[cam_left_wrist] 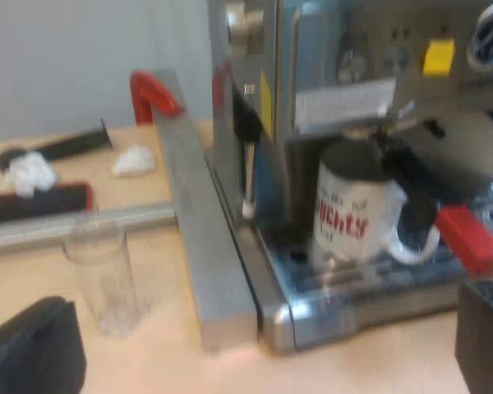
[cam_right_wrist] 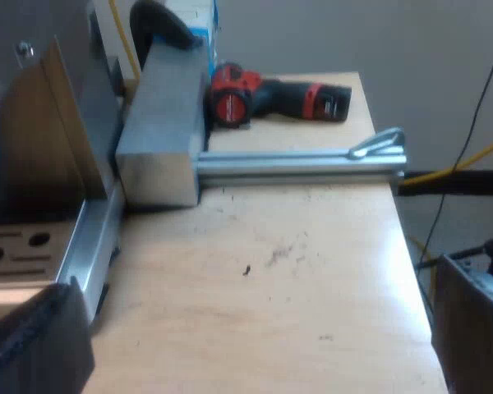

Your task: Place mug into machine

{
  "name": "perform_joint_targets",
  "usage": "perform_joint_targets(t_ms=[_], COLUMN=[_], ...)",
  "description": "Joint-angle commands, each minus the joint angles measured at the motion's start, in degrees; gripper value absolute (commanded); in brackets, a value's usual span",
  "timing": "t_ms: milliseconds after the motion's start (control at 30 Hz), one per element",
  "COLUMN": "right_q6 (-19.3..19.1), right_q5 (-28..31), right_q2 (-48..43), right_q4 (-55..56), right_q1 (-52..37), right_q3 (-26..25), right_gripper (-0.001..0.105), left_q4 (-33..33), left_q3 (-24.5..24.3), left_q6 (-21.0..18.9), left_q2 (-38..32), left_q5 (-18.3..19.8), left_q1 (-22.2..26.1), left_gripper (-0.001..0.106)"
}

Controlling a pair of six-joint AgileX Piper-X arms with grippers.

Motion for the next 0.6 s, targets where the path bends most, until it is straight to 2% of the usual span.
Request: perform_joint_targets(t_ms=[33, 167, 267, 333, 600], right_q6=[0.2, 0.7, 0.7, 0.7, 0.7], right_q5=[0.3, -0.5, -0.5, -0.5, -0.9], right_q2=[-2.8, -2.7, -2.7, -2.7, -2.6], right_q4=[3.7, 5.5, 4.9, 2.8, -6.2], right_q1=[-0.3, -0.3, -0.3, -0.3, -0.3], right_q3=[-0.9, -1.1, -1.0, -0.5, 5.7], right_gripper=[0.085, 0.085, 0.085, 0.085, 0.085], left_q4=[6.1, 7.6, 7.1, 4.9, -3.4], left_q3=[-1.2, -1.2, -1.2, 0.1, 7.2], left_q6=[0.1, 1.4, 1.4, 1.2, 0.7], left_q2=[-7.9, -8.2, -8.2, -8.2, -8.0], left_q5=[-0.3, -0.6, -4.0, -5.9, -5.9], left_q1=[-0.1, -0.1, -0.1, -0.1, -0.1], left_gripper=[0.093, 0.093, 0.093, 0.093, 0.093])
